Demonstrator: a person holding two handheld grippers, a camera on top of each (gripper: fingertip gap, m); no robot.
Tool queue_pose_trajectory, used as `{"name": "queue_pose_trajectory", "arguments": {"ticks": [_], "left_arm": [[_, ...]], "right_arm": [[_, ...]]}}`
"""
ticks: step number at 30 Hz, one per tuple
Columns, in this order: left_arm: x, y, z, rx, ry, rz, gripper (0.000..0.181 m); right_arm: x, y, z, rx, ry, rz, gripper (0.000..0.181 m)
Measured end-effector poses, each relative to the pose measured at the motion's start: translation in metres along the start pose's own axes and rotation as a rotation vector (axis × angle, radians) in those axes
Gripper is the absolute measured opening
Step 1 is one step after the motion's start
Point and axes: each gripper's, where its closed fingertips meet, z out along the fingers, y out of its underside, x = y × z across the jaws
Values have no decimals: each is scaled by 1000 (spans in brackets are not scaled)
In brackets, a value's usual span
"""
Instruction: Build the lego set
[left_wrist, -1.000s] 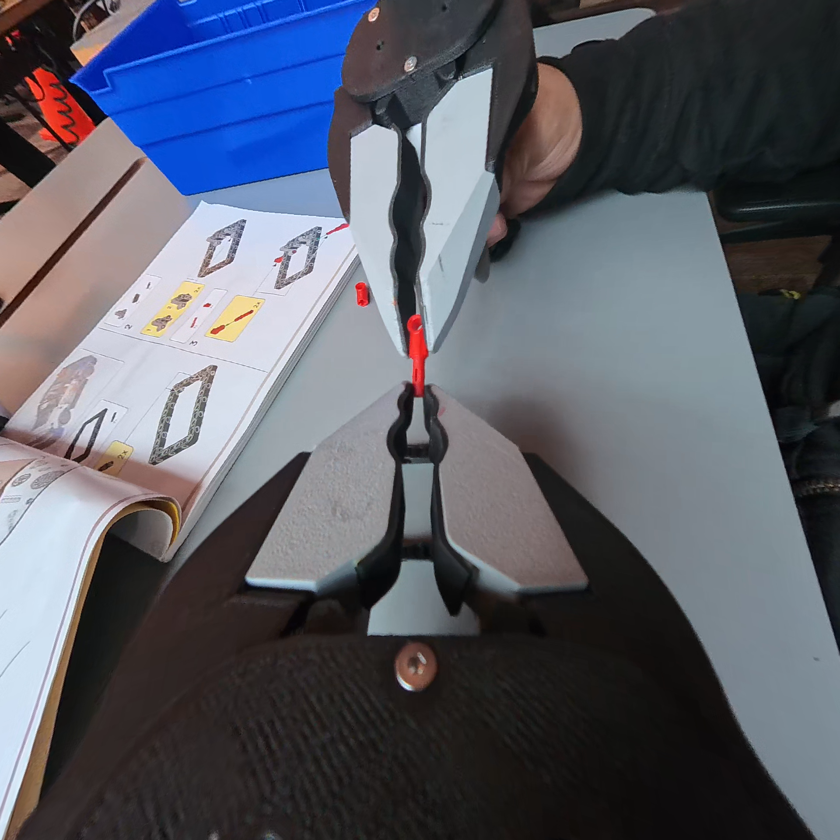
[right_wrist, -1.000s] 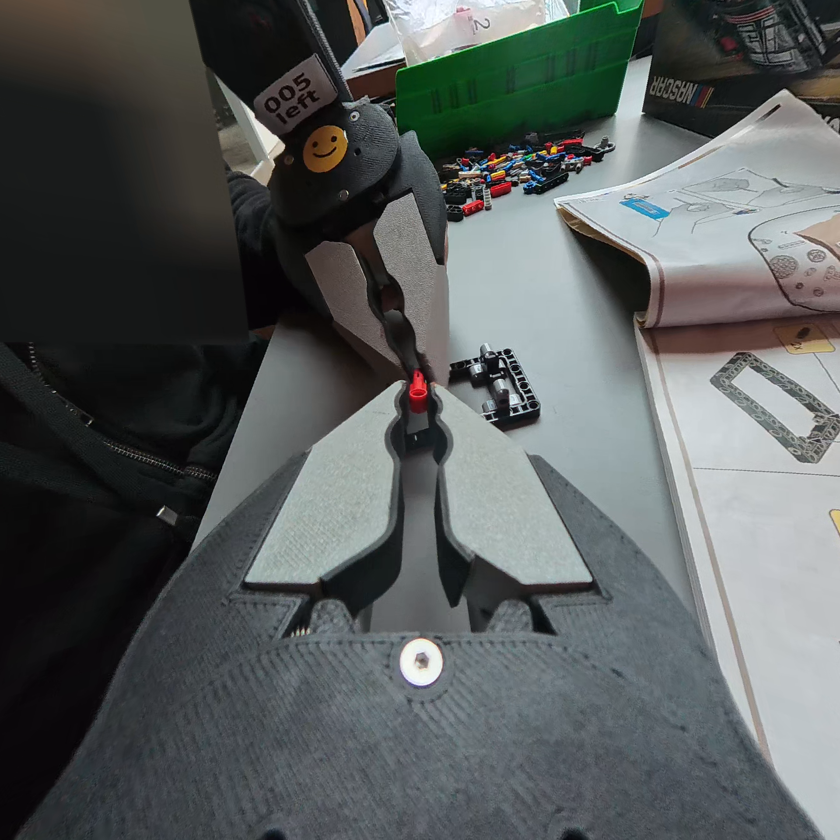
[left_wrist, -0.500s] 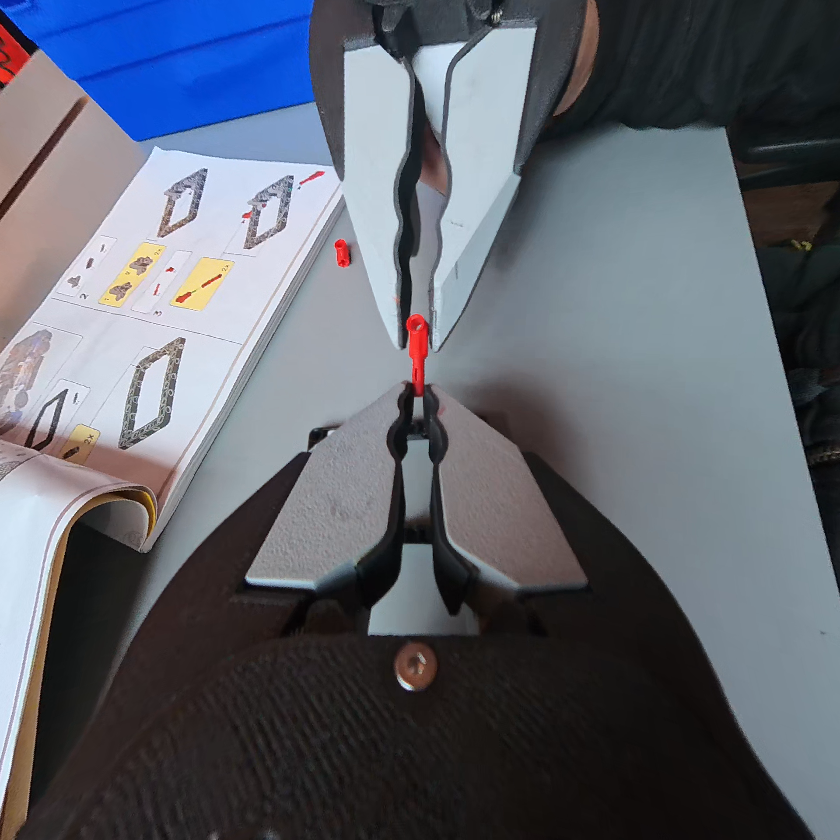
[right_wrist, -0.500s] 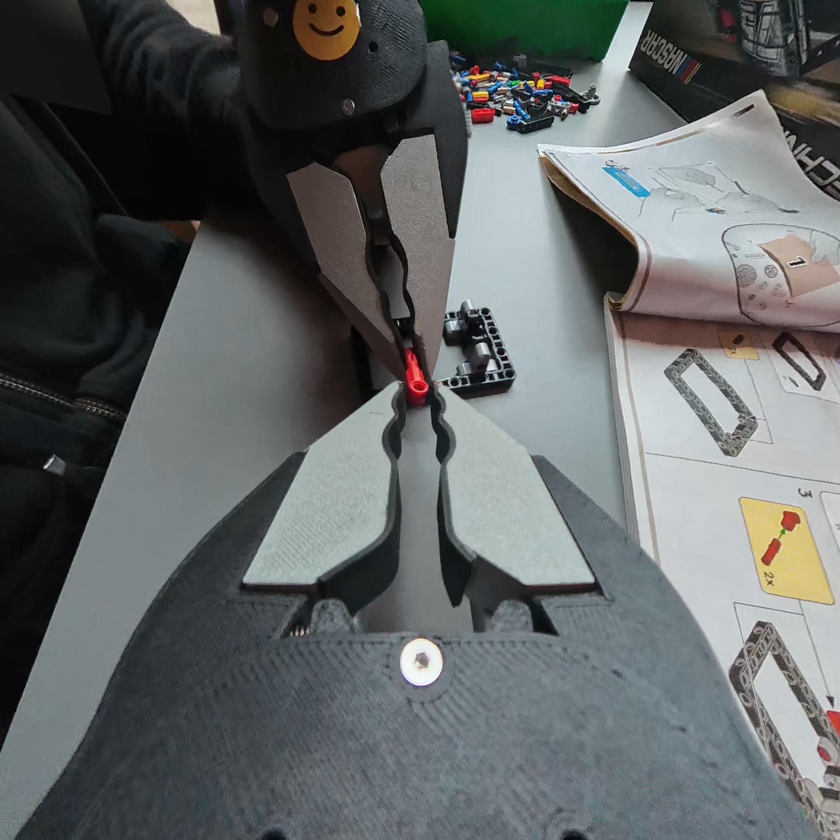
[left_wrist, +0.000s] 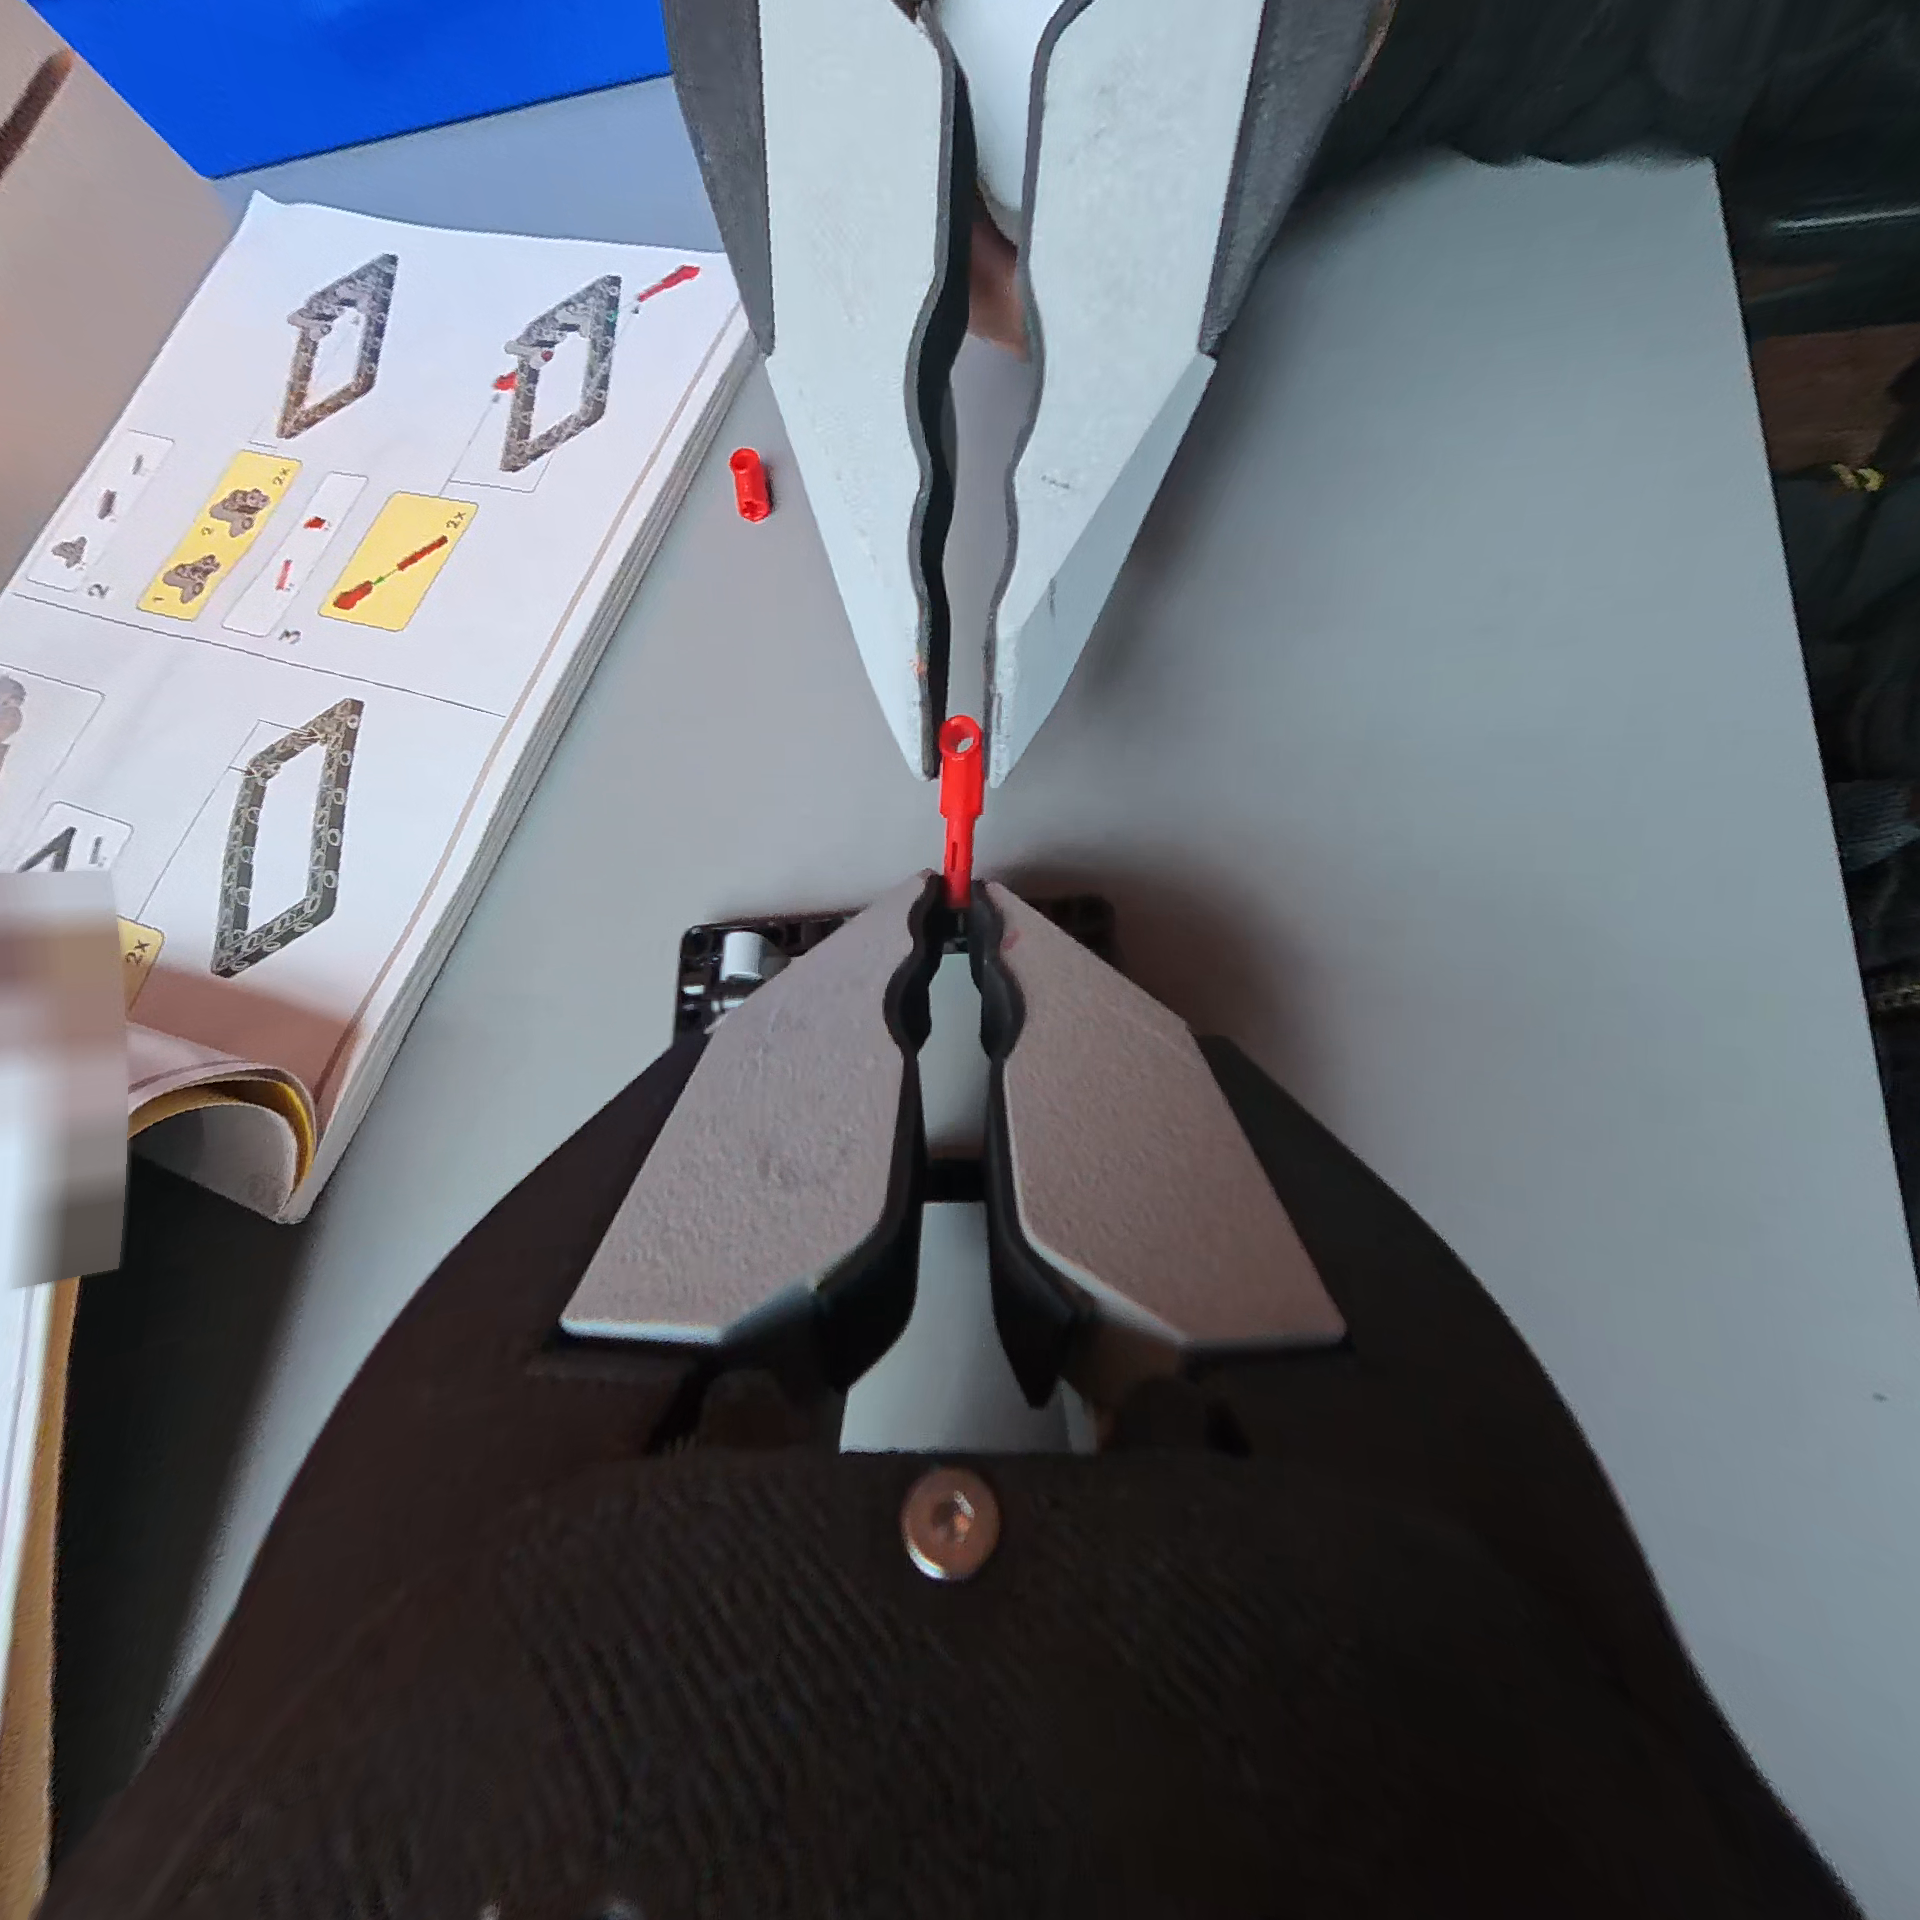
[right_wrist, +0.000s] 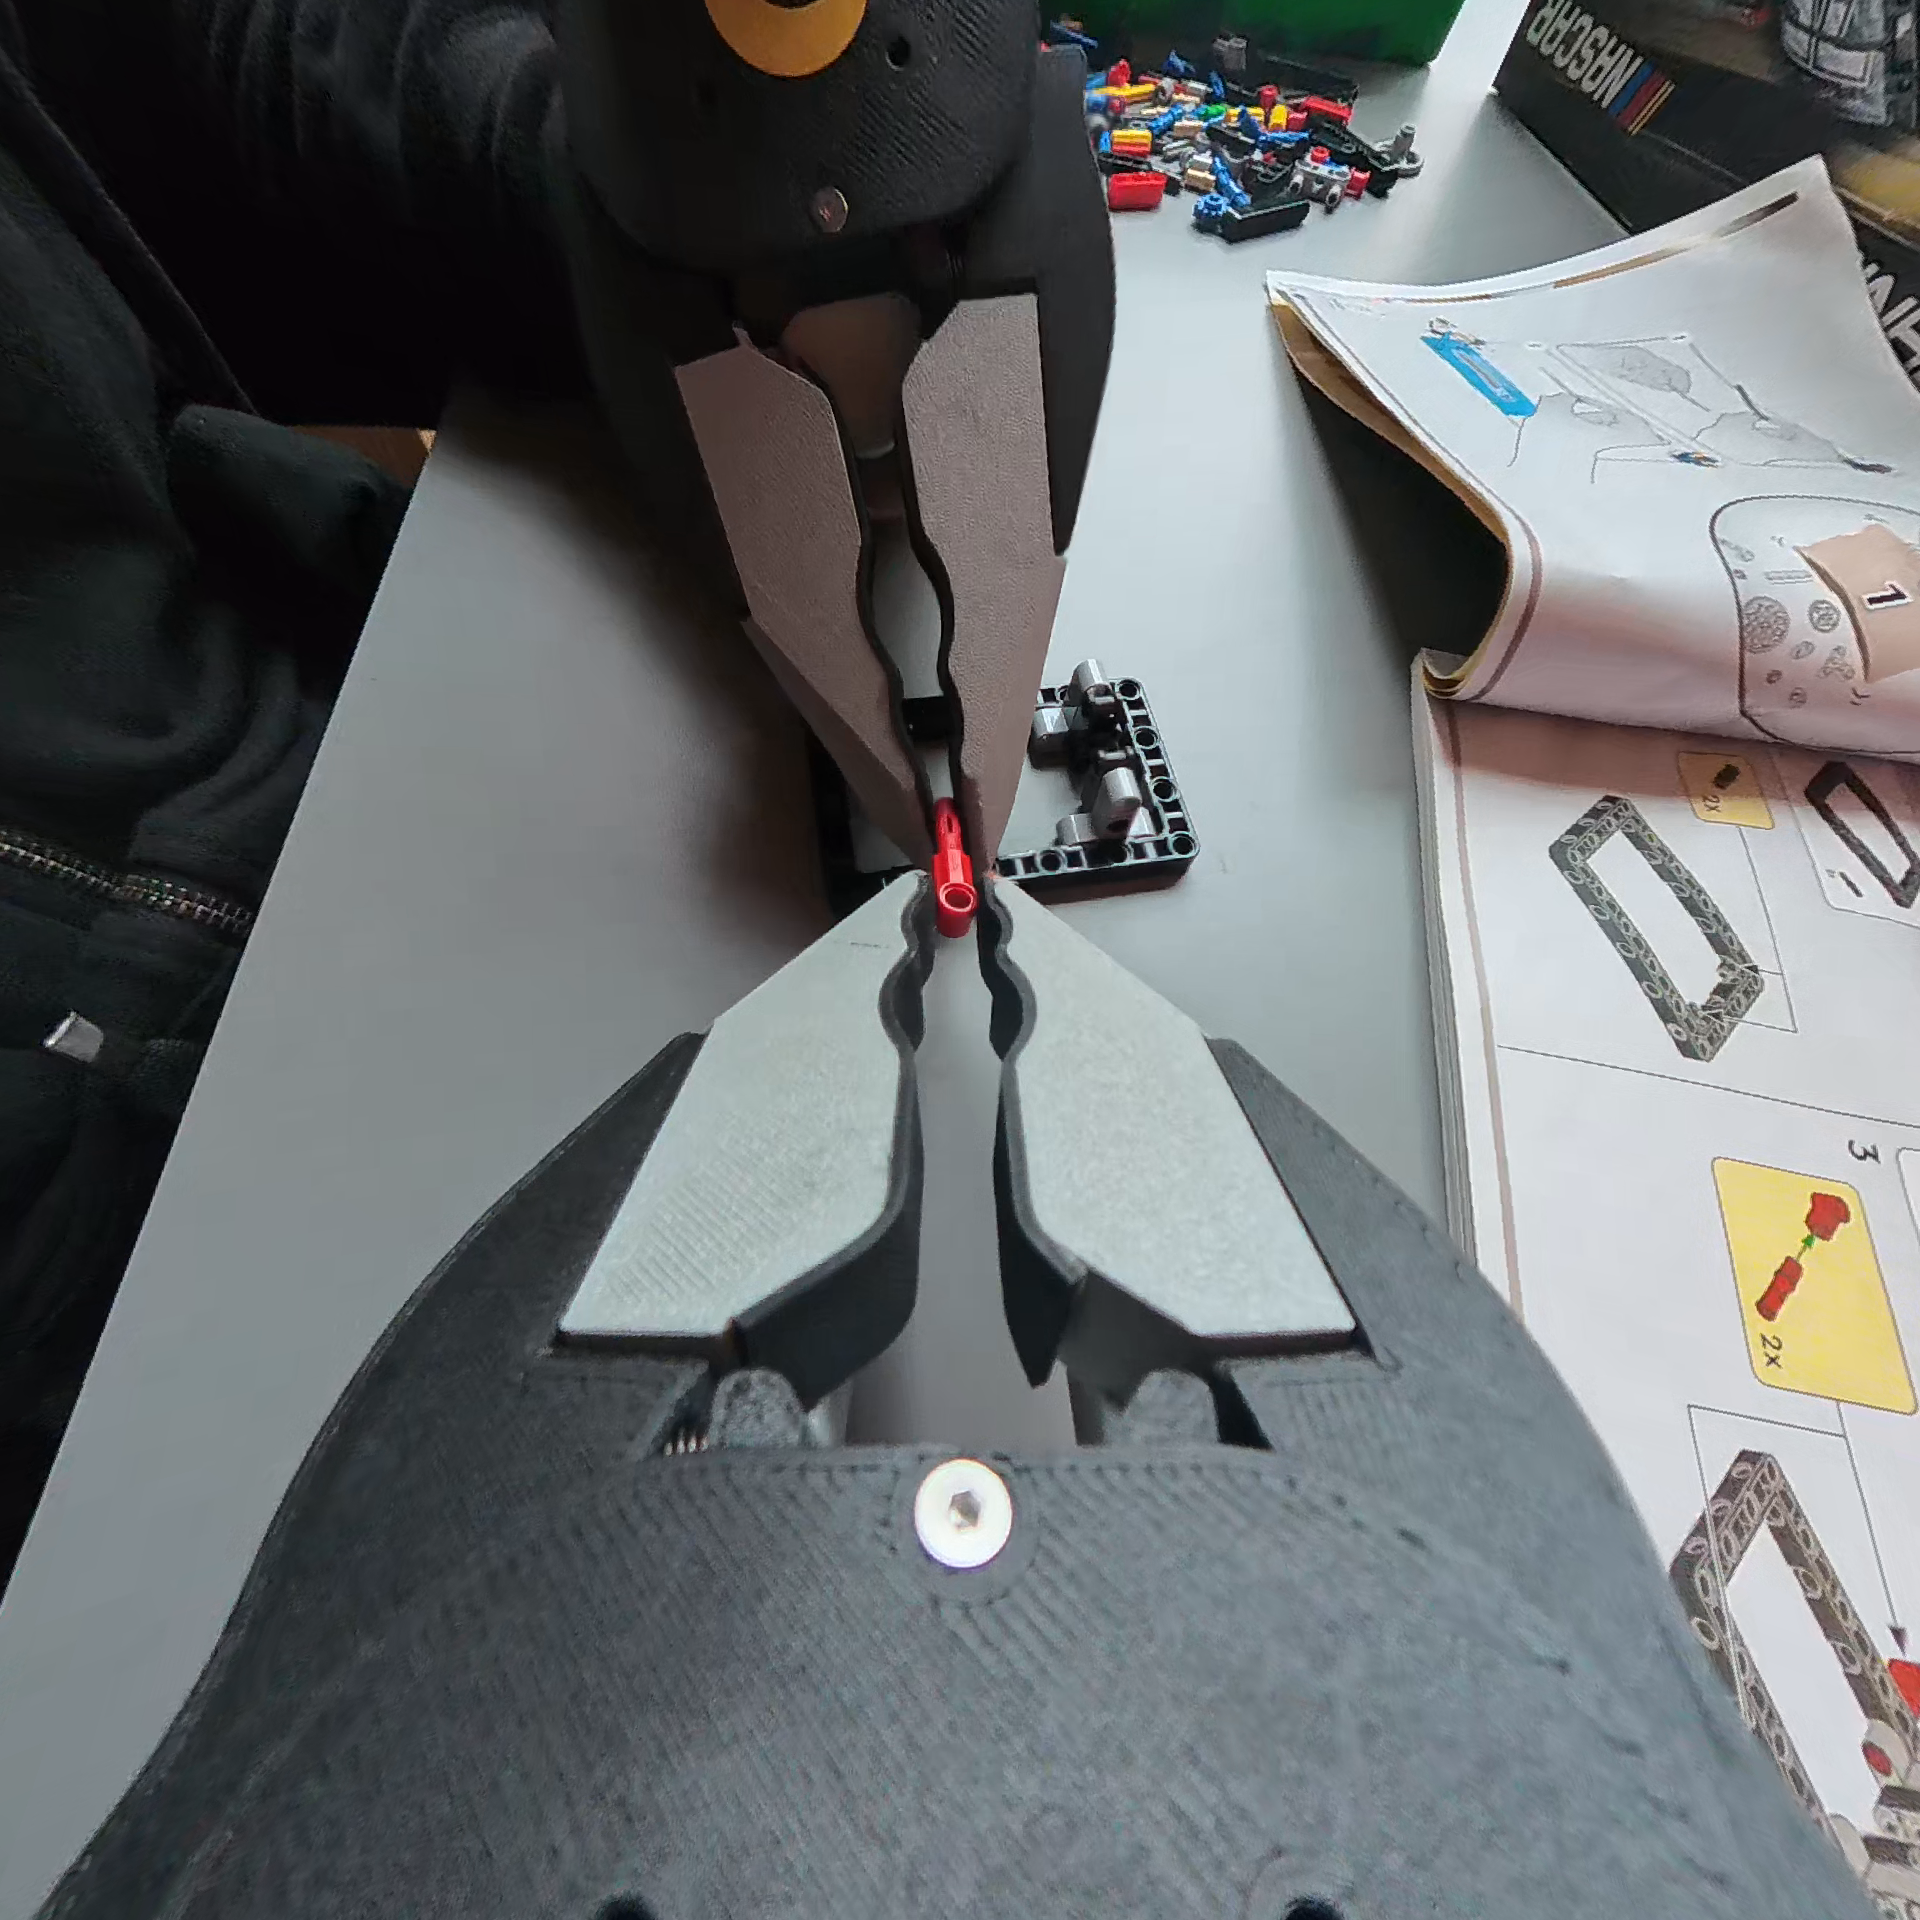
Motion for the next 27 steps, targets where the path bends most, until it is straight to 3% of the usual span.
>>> {"name": "queue_pose_trajectory", "arguments": {"ticks": [5, 8, 14, 21, 27], "left_arm": [[-23, -6, -26, 68, -75, -35, 17], [-45, 8, -39, 27, -111, -96, 28], [-39, 32, -18, -110, 39, -164, 40], [-39, 33, -11, -148, 72, -149, 22], [-41, 32, -9, -120, 63, -174, 22]], "right_arm": [[14, 4, -5, -2, -13, 61, 4], [22, 11, -3, -41, -30, 108, 4], [28, 27, 7, -160, -34, 115, 4], [33, 25, 8, -153, -57, 117, 4], [28, 25, 8, -151, -82, 111, 4]]}}
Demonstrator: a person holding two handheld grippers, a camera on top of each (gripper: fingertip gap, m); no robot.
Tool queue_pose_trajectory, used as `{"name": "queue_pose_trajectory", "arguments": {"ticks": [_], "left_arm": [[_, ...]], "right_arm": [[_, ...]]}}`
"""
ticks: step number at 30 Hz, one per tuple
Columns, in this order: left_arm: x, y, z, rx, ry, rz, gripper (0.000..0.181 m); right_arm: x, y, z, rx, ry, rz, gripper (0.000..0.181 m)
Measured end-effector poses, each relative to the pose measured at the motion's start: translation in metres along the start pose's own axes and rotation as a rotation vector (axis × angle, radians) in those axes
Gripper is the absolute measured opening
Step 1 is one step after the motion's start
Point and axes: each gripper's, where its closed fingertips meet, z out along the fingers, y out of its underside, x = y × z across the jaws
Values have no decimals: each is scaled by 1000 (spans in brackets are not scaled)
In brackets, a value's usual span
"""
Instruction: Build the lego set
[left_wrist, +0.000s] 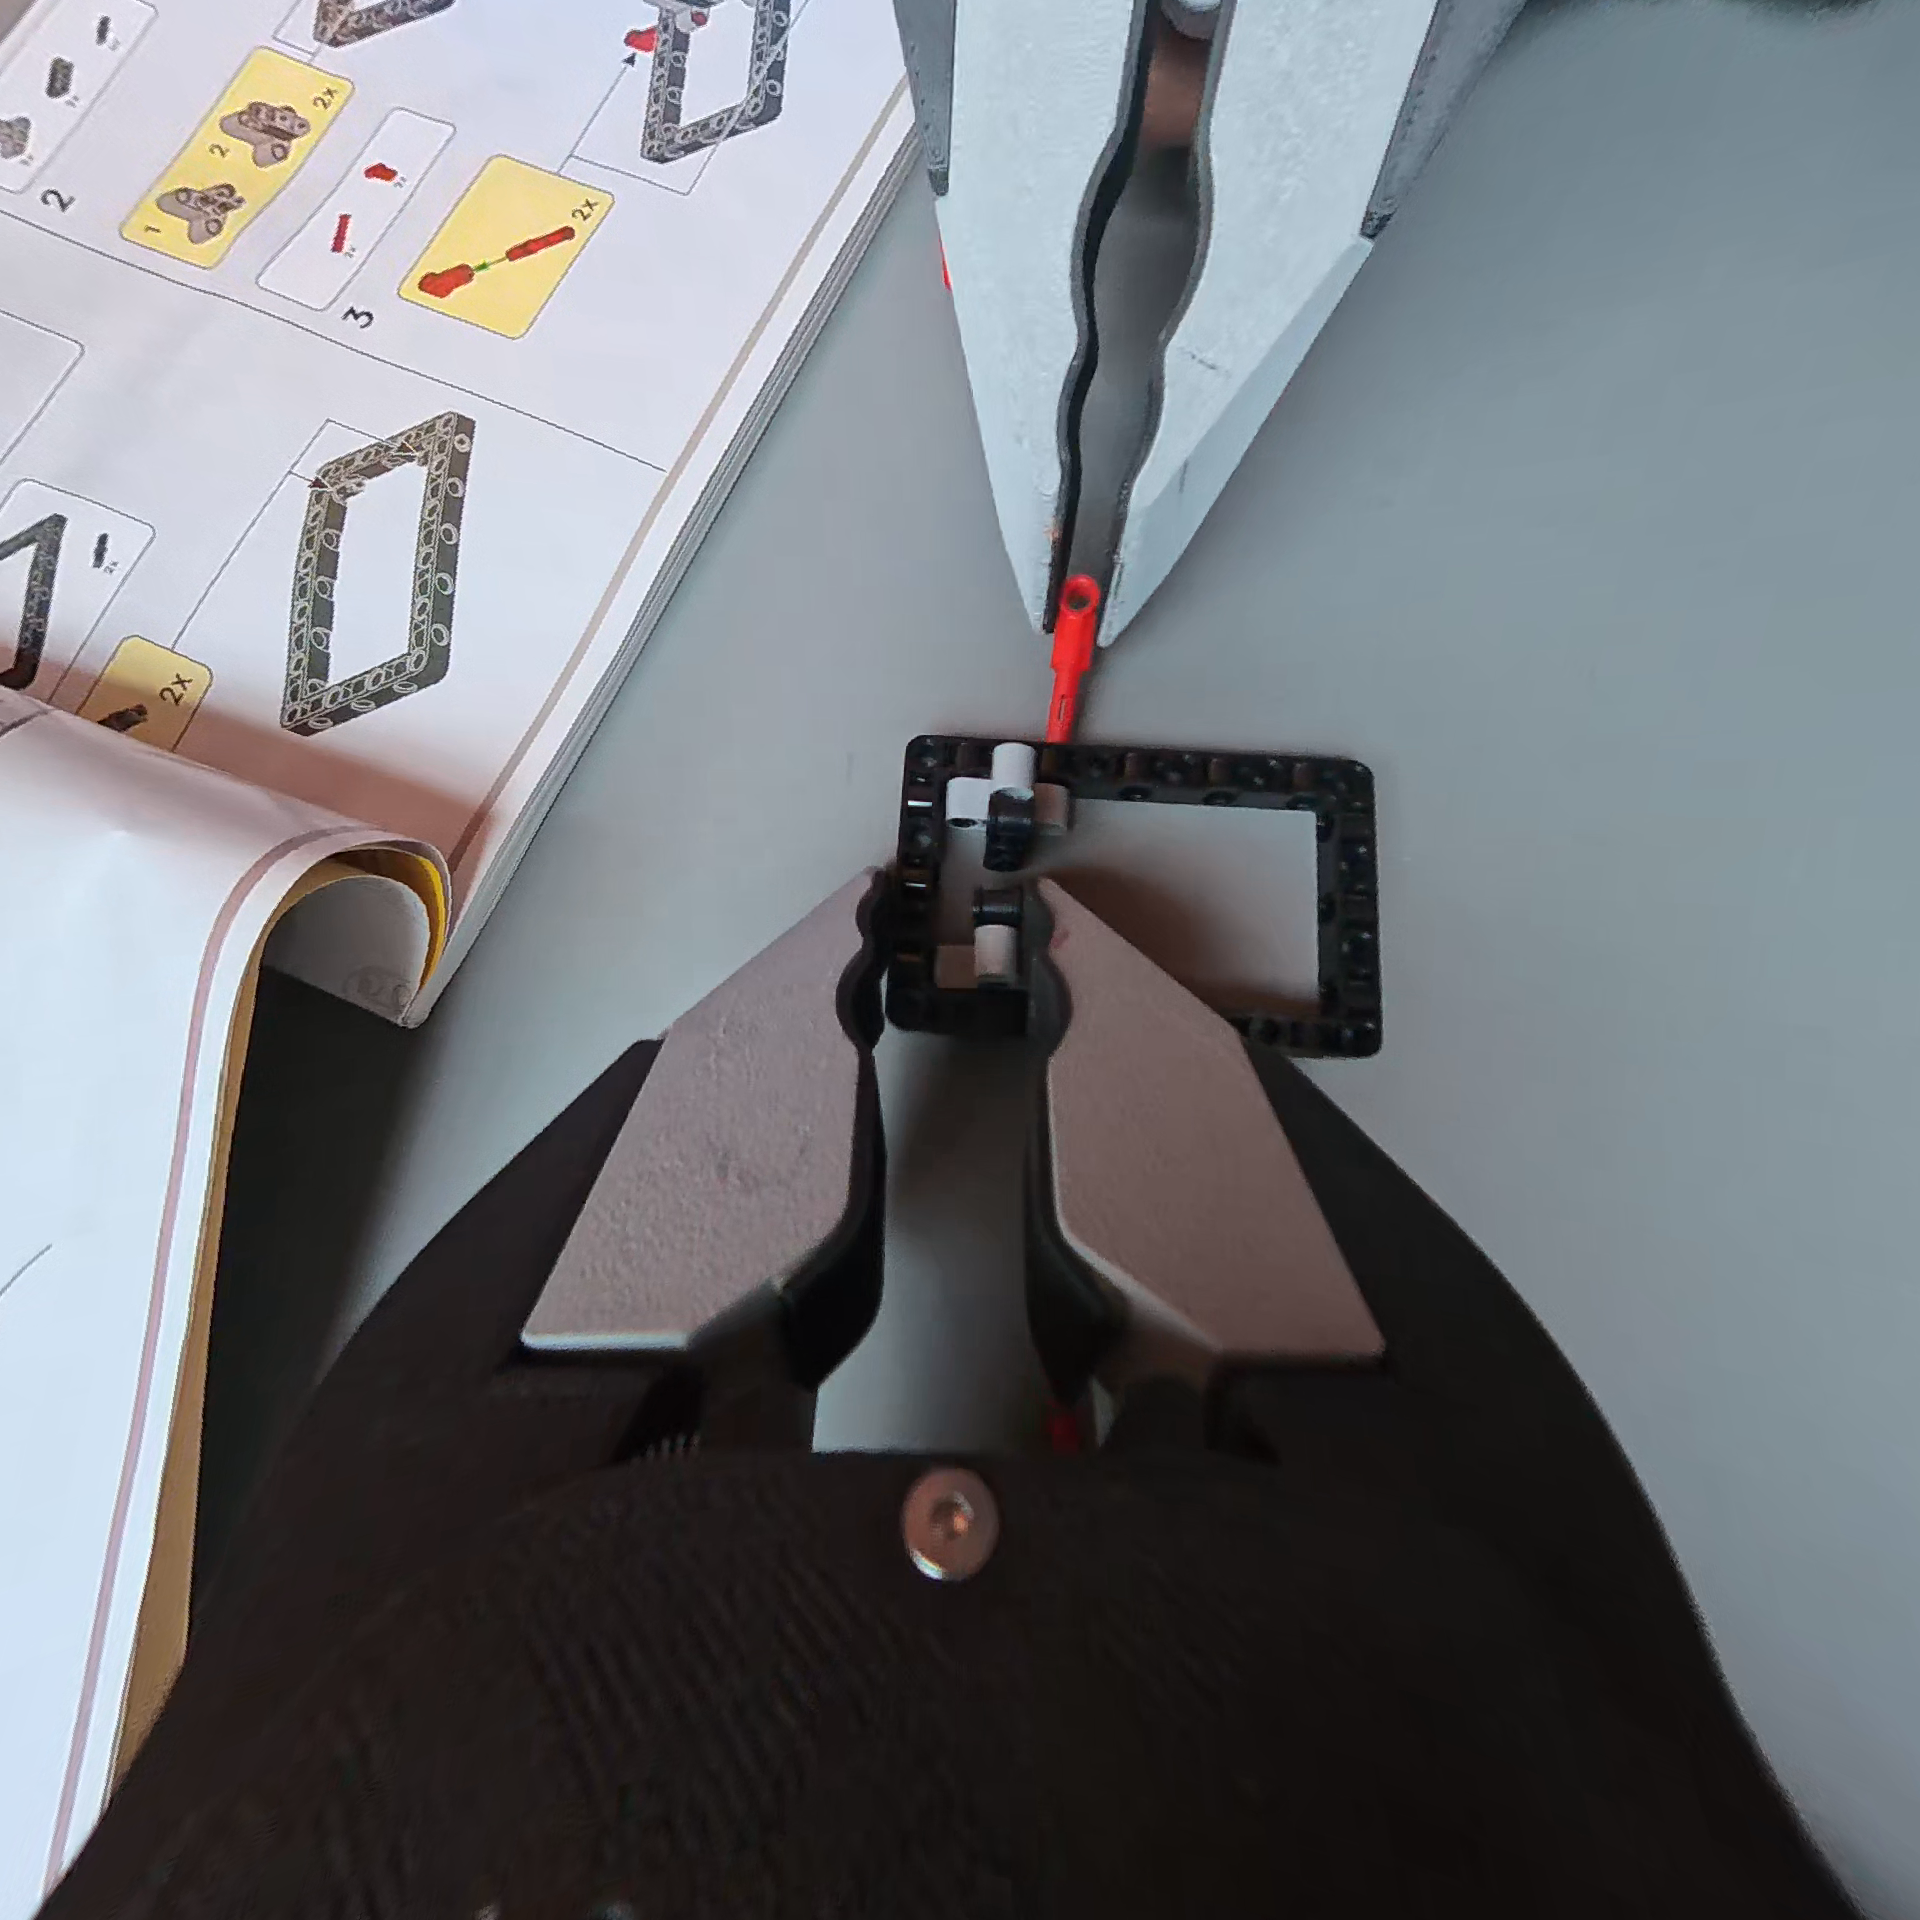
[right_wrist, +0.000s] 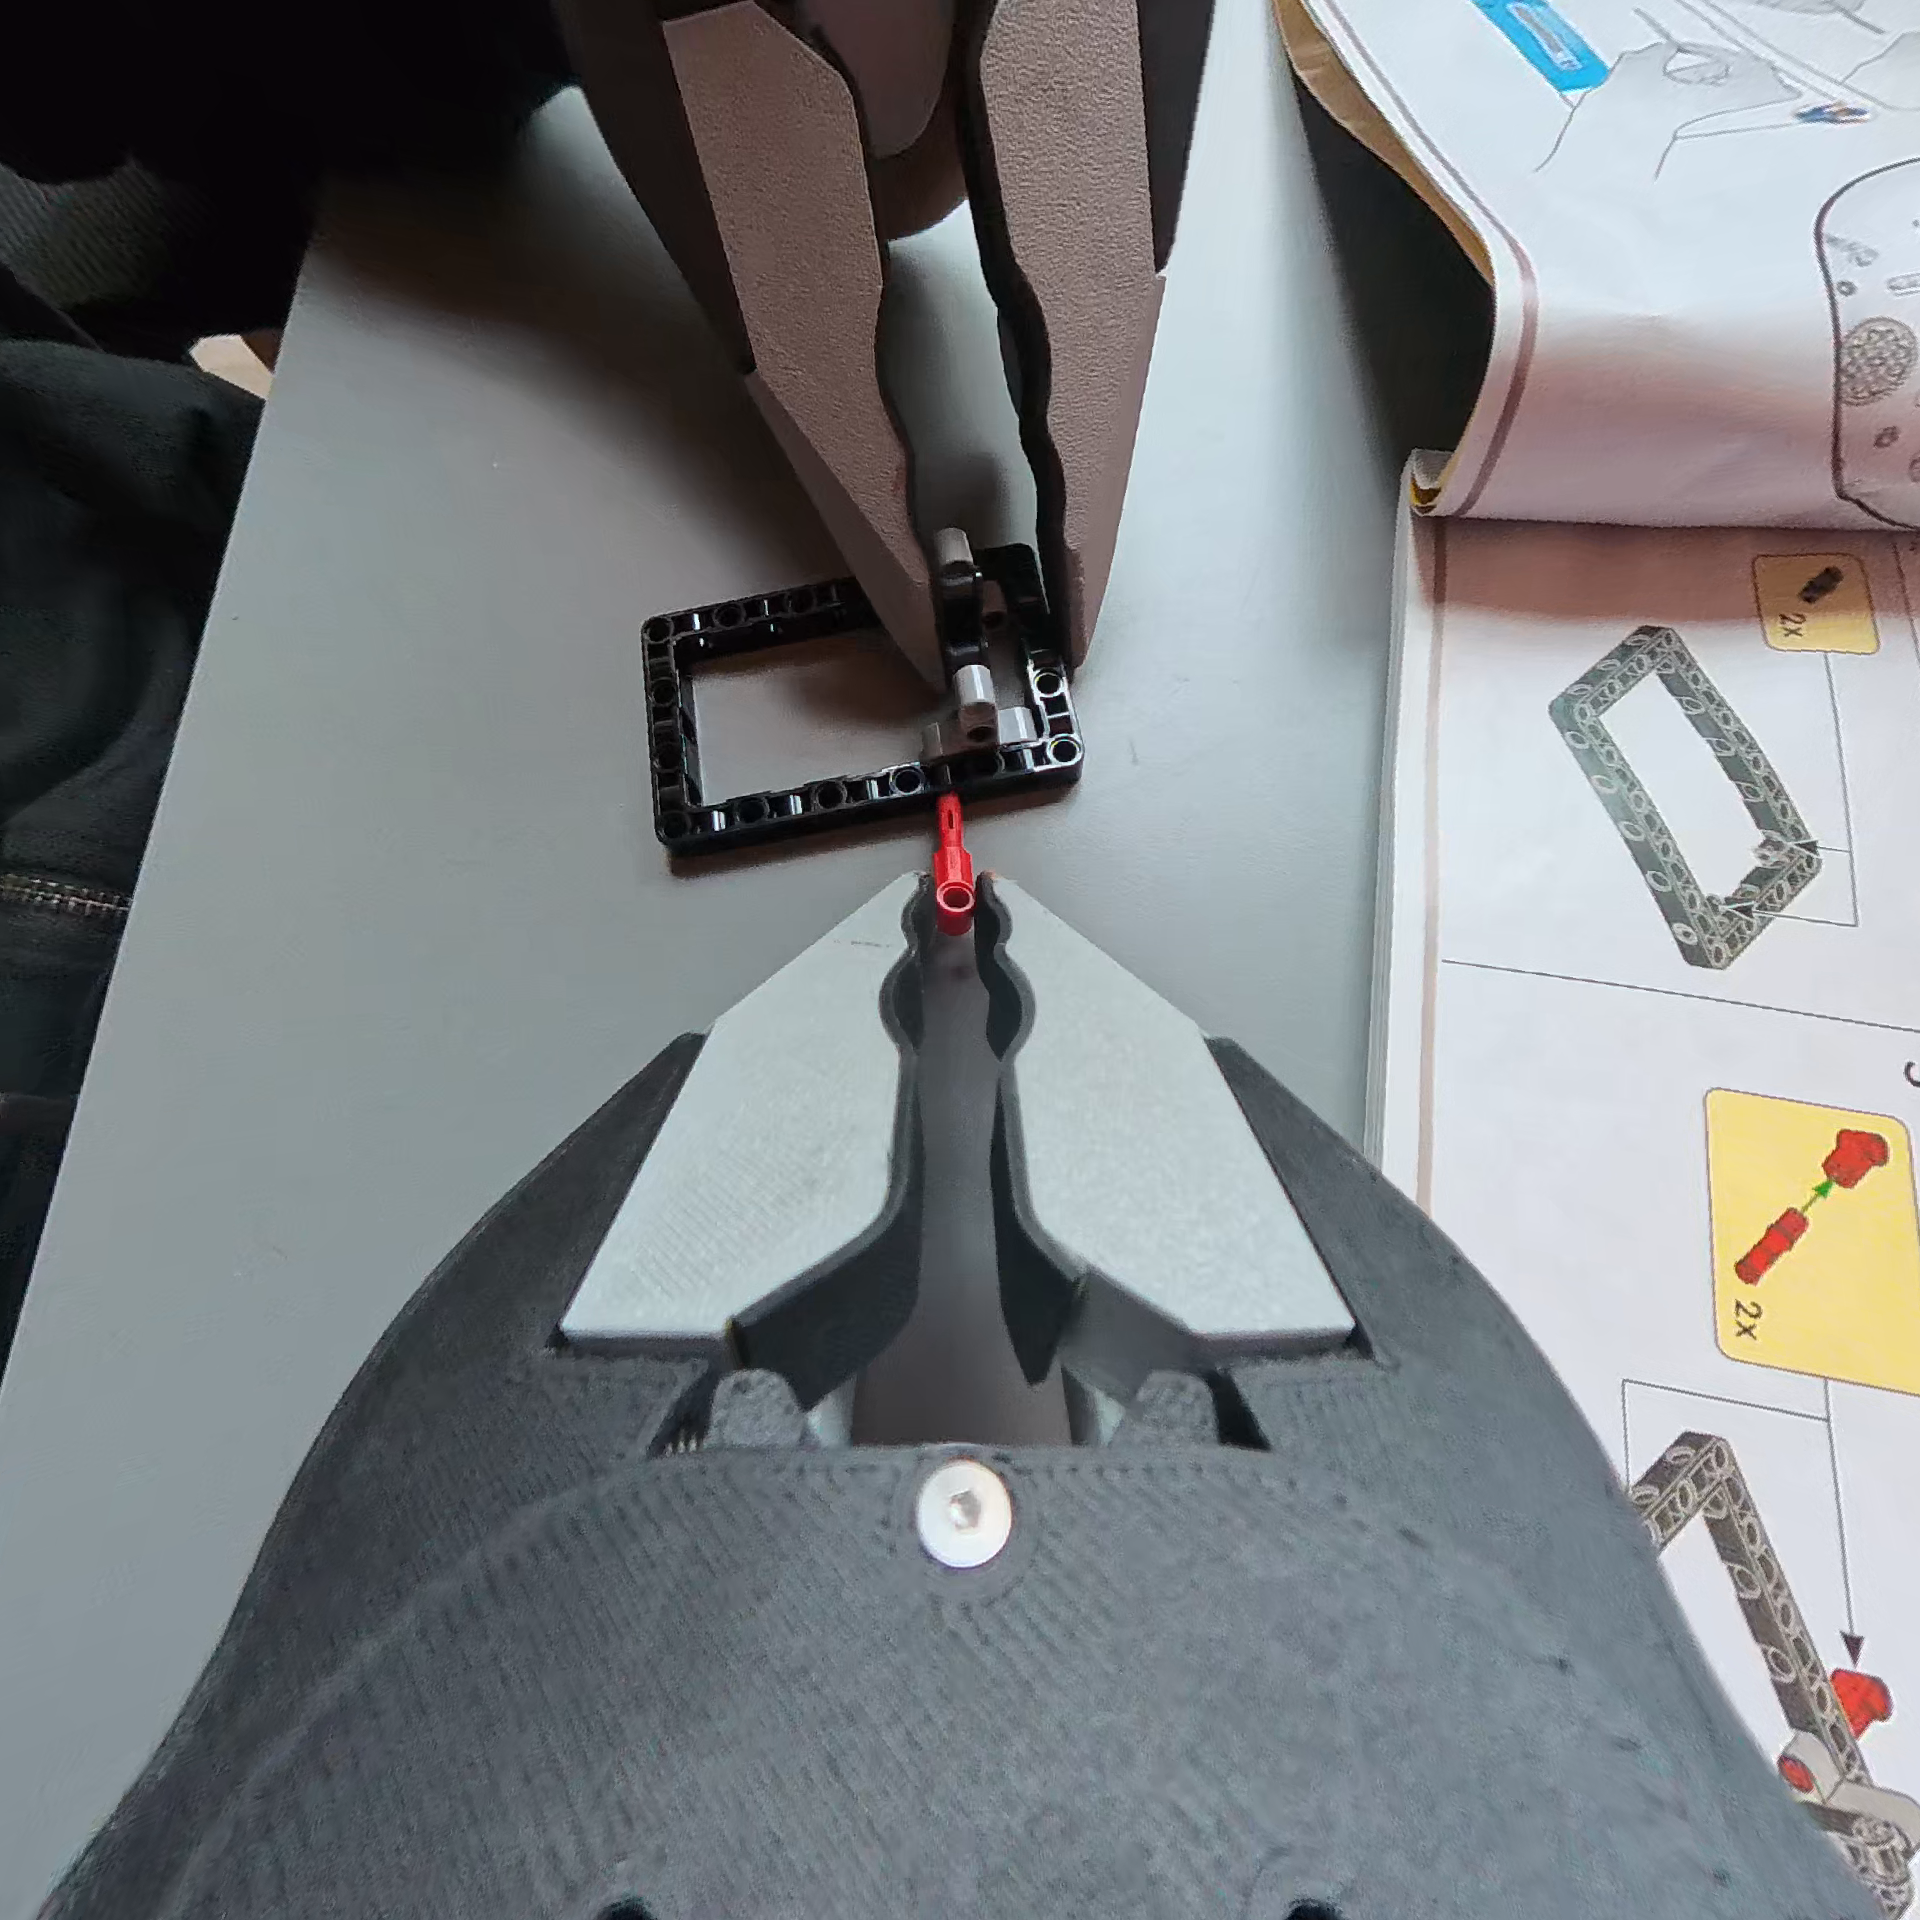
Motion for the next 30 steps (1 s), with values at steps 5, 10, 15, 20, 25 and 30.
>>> {"name": "queue_pose_trajectory", "arguments": {"ticks": [5, 10, 15, 20, 25, 30], "left_arm": [[1, 0, 0, 33, 4, -7, 22], [1, 0, 0, 43, -28, -31, 21], [2, 0, -1, 54, -67, -8, 21], [2, 0, -1, 57, -57, -10, 21], [3, -1, 0, 58, -52, -7, 21], [2, -1, 0, 57, -54, -10, 21]], "right_arm": [[-1, 2, 2, -15, -10, -2, 5], [-2, 2, 3, -20, -9, -17, 4], [-3, 4, 3, -28, -14, -15, 4], [-3, 6, 4, -42, -43, 25, 4], [-4, 6, 3, -47, -71, -23, 4], [0, 6, 4, -58, -90, -63, 4]]}}
